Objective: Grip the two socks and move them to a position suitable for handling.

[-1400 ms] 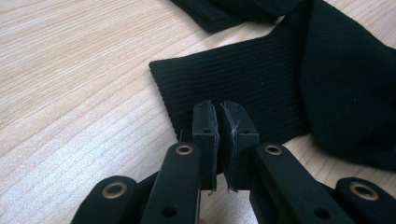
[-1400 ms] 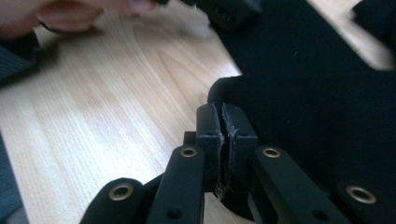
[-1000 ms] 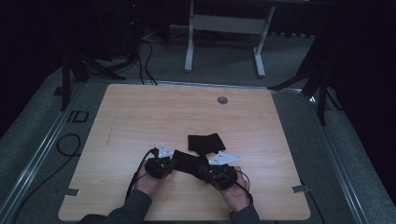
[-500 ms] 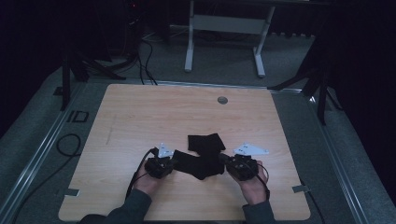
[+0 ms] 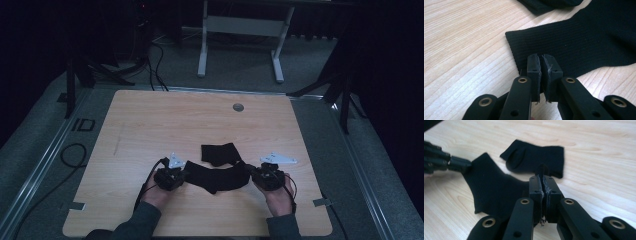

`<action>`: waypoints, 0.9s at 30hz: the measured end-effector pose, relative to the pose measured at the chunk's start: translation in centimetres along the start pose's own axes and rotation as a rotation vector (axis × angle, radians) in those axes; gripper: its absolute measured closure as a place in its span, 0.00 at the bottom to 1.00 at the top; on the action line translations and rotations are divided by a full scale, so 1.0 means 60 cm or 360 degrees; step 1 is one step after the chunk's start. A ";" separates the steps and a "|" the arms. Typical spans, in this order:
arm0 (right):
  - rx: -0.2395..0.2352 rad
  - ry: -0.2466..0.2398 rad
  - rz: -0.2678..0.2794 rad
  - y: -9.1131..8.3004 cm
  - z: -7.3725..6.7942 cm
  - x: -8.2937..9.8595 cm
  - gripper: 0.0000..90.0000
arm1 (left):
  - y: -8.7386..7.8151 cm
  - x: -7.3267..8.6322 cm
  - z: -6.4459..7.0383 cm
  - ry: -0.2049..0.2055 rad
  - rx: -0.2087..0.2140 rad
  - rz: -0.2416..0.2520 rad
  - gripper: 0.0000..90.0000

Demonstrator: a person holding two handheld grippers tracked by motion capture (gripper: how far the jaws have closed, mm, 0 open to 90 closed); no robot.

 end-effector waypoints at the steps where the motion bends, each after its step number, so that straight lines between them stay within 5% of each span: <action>1: -0.0006 -0.0011 -0.0013 0.004 -0.004 0.002 0.96 | -0.001 0.000 -0.002 -0.0004 -0.0004 -0.0004 0.94; 13: 0.0008 -0.0003 -0.0062 0.014 0.000 0.010 0.95 | -0.006 0.000 -0.012 0.0014 -0.0014 -0.0038 0.95; 27: 0.0262 0.0028 -0.0121 0.012 0.061 0.030 0.89 | -0.013 0.001 -0.031 0.0012 -0.0081 -0.0071 0.95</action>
Point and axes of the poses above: each handheld gripper's, and its own axes: y roughly forward along the jaws, x roughly out of its underside, z roughly to its right, the point moved 2 cm from there along y, roughly forward along the jaws, and after that the axes turned 5 degrees about x, right-handed, at the moved point
